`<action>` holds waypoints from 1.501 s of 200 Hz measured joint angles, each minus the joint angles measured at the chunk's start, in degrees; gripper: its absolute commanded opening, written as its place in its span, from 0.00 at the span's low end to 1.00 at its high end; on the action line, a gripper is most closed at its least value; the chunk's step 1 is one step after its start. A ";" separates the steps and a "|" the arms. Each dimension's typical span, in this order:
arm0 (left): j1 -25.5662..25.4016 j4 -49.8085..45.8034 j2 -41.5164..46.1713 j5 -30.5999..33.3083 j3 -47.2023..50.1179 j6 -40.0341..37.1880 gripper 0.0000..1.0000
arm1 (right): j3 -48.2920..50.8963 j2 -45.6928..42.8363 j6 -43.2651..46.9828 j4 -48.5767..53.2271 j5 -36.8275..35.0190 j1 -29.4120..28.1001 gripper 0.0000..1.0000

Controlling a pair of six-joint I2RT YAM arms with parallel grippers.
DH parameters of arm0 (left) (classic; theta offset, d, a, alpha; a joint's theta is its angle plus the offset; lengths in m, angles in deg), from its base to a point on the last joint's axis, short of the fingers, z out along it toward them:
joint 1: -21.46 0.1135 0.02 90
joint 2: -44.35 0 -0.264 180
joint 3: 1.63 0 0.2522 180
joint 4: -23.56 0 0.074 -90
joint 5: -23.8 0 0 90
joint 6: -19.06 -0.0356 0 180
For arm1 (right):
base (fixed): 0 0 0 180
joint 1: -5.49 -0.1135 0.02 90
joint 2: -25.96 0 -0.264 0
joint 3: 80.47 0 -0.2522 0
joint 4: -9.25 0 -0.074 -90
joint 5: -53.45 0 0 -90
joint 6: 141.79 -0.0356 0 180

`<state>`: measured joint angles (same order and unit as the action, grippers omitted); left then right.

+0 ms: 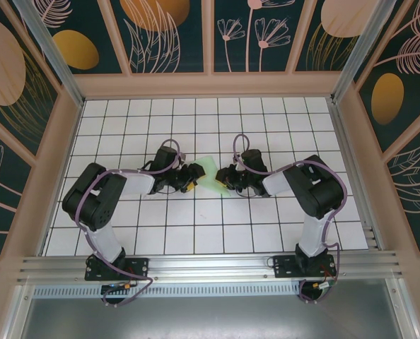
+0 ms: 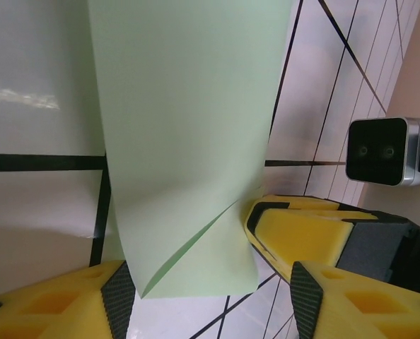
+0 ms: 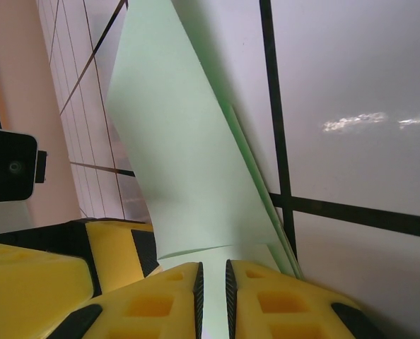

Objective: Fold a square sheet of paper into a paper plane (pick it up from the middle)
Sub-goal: Fold the wing for the fifth time at the center of the table.

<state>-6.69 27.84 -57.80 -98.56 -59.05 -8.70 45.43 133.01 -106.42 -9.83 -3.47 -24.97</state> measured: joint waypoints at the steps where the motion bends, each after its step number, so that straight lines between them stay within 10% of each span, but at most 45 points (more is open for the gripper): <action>1: -0.02 0.00 -0.04 0.00 -0.02 0.00 0.61 | 0.00 0.00 0.00 0.00 0.00 0.00 0.19; 118: -0.72 -1.33 -2.89 0.07 -1.73 -0.94 0.00 | -0.15 -1.38 7.04 0.44 -0.20 0.04 0.38; 190: -0.81 -3.17 -2.69 1.01 -2.82 -0.94 0.00 | 2.21 -17.29 28.13 6.69 -18.18 -5.97 0.56; 300: -0.81 -6.36 -1.27 1.29 -5.51 -0.87 0.00 | 10.73 -16.59 64.04 -0.39 -41.83 -21.73 0.51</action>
<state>-7.49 21.48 -59.07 -97.27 -64.56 -9.57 56.17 116.42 -42.38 -10.22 -45.31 -46.69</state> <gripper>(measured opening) 0.070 0.514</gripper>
